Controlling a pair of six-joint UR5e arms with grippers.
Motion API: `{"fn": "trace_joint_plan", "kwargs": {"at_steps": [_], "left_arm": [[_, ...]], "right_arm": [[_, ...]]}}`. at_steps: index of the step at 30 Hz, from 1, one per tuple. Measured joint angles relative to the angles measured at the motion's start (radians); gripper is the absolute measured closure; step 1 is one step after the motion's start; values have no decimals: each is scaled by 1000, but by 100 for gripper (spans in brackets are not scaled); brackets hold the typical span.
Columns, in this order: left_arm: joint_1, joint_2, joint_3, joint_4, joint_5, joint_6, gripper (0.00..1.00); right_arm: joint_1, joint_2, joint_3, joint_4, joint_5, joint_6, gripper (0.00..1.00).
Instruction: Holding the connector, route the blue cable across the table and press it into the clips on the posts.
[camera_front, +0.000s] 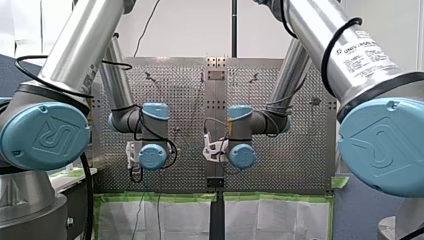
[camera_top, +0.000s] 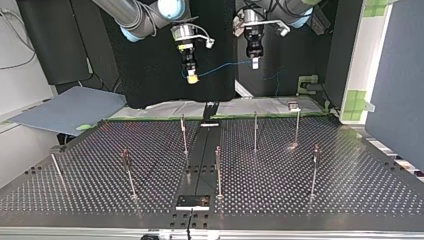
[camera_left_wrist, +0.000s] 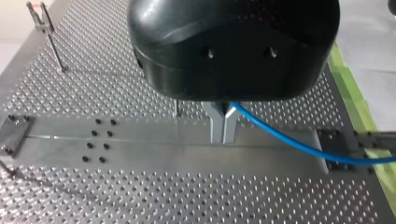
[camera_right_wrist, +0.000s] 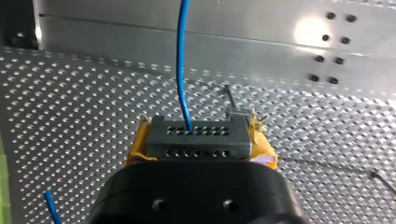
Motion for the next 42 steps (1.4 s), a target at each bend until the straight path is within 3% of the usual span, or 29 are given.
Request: {"fn": "trace_joint_plan", "kwargs": {"at_steps": [19,23,29,38,42], "left_arm": [[12,163,-4,-163,-1,10,100],[17,196,-12,-196,-1,19,100],[23,247,-10,-247,-16,22,100],[40,323,38,-323,-87,-16,100],[50,356,67,-356,-114,-23,100]], "right_arm": [[4,13,-14,165,6,0,100],[11,-1,-29,201,-4,4,100],[18,-50,-78,255,-42,47,100],[19,-131,-159,336,-122,124,100],[21,-169,-197,374,-160,139,100]]}}
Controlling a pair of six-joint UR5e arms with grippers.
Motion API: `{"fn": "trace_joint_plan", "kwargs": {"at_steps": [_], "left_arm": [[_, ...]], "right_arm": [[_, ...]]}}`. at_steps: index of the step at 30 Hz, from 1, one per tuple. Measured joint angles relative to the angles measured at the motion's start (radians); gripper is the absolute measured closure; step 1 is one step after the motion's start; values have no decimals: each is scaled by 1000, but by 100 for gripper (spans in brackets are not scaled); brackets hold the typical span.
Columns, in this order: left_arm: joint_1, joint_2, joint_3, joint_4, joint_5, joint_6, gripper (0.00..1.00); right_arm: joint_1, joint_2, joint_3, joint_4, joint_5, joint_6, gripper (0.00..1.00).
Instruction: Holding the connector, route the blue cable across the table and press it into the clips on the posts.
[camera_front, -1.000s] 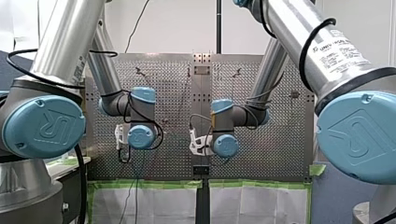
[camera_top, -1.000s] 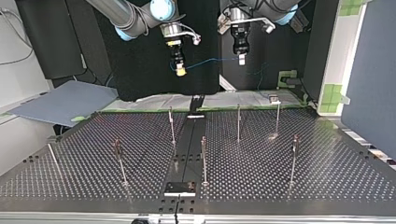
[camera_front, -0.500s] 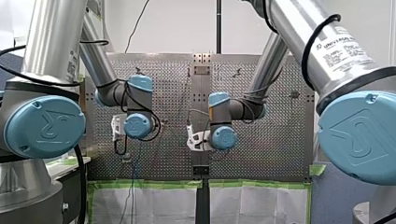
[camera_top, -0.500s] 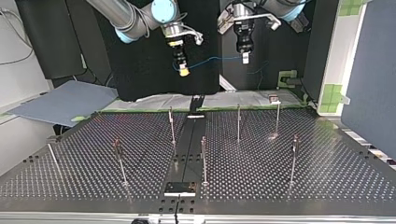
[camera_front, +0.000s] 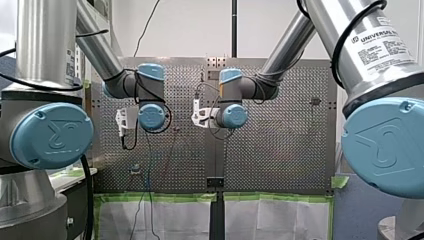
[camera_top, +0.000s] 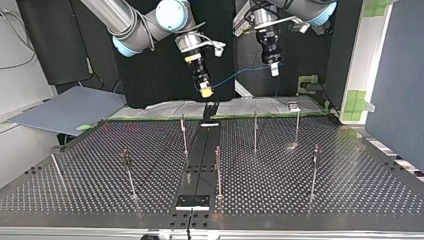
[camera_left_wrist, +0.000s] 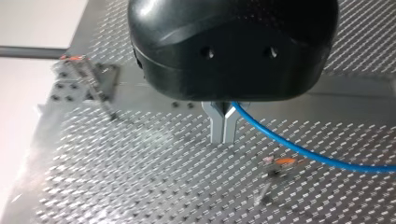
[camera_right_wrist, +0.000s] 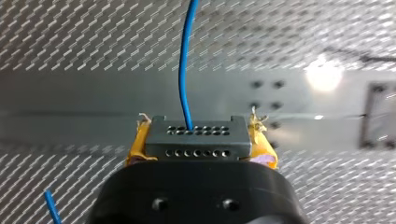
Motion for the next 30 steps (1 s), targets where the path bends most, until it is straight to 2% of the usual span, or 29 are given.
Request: {"fn": "trace_joint_plan", "kwargs": {"at_steps": [5,8,13,24,30], "left_arm": [[13,46,35,-46,-9,-4,100],[28,67,56,-75,-11,-11,100],[55,79,95,-117,-24,-17,100],[107,81,175,-182,-29,-16,100],[135,81,206,-202,-15,-10,100]], "right_arm": [[3,-47,-45,45,-47,9,100],[6,-75,-67,57,-71,18,100],[12,-106,-102,77,-87,31,100],[16,-65,-190,148,-100,35,100],[16,-49,-238,183,-107,40,100]]}}
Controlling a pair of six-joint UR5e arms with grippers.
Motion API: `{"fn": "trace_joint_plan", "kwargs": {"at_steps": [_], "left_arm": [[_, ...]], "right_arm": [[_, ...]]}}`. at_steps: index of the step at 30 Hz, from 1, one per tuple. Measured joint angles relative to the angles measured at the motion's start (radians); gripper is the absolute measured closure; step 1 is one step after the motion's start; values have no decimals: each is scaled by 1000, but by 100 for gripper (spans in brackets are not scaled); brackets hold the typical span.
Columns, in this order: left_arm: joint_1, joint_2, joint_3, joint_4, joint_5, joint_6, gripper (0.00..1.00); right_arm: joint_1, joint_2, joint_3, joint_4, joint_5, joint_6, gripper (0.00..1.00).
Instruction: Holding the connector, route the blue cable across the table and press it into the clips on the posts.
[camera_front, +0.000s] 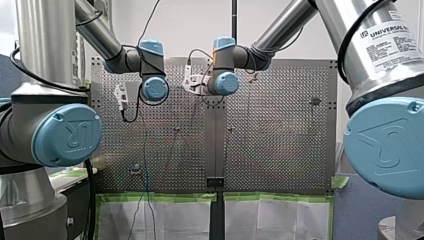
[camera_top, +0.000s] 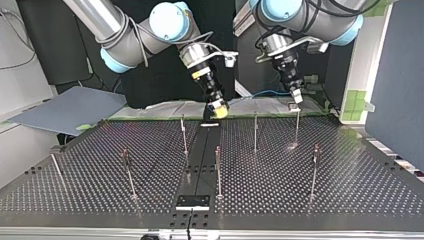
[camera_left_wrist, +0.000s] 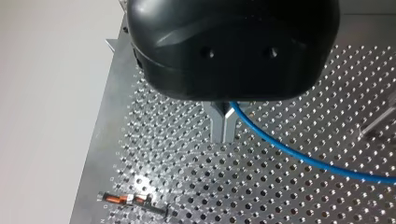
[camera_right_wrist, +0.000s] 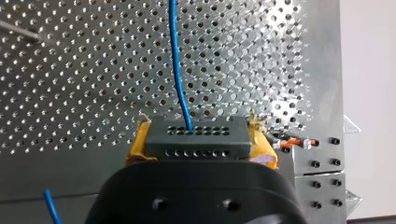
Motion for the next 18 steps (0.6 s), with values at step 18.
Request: {"fn": "trace_joint_plan", "kwargs": {"at_steps": [18], "left_arm": [[83,28,69,-64,71,7,100]], "right_arm": [[5,44,-148,72,-30,48,100]]}}
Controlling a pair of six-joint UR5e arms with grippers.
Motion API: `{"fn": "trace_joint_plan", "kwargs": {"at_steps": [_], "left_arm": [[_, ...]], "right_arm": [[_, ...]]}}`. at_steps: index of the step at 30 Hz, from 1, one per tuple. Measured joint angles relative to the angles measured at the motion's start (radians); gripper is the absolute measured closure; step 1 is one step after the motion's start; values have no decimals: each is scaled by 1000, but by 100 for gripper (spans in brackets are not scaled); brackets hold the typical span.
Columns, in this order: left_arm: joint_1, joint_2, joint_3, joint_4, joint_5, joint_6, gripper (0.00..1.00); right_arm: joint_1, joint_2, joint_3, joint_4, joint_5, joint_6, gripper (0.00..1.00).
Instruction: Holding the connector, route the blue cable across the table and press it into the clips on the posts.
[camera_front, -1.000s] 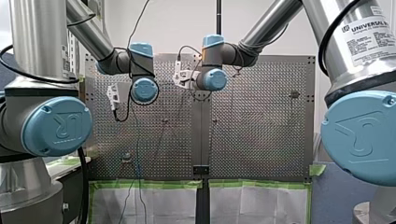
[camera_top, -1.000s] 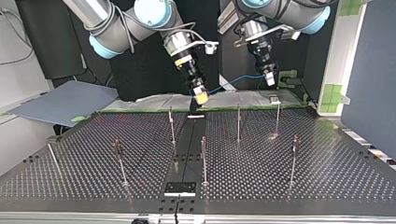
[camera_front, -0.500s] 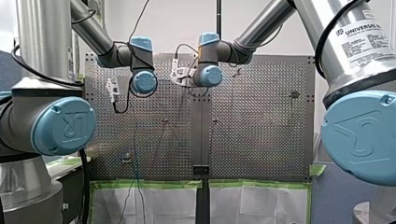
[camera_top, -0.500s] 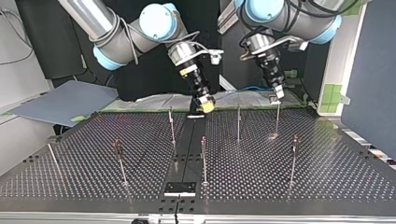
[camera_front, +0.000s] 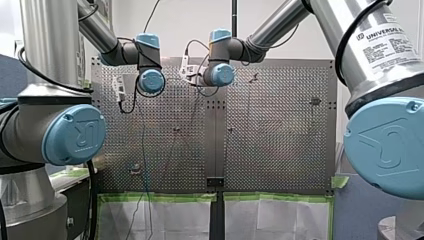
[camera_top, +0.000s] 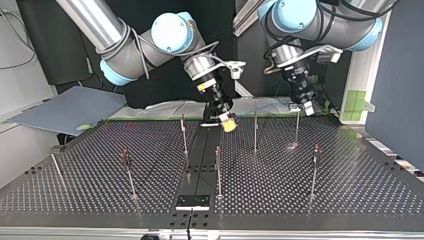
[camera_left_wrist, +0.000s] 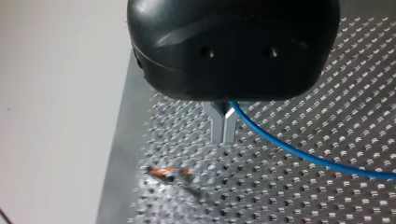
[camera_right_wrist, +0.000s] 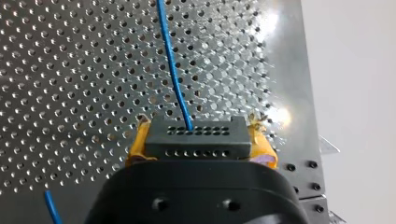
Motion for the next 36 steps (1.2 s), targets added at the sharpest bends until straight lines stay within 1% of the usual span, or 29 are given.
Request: {"fn": "trace_joint_plan", "kwargs": {"at_steps": [7,10,13,21,25,30,36], "left_arm": [[64,7,39,-27,63,-17,100],[89,7,47,-32,77,-20,100],[106,6,55,-34,85,-21,100],[132,5,99,-47,123,-23,100],[144,2,124,-55,146,-26,100],[162,-17,148,-72,152,-30,100],[188,-40,156,-62,169,-39,100]], "right_arm": [[15,52,-61,18,1,3,100],[18,64,-87,27,0,9,100],[20,76,-115,40,0,15,100],[20,119,-193,77,-1,20,100],[20,130,-228,84,-2,20,100],[20,145,-271,99,-2,20,100],[20,171,-325,120,-2,21,100]]}}
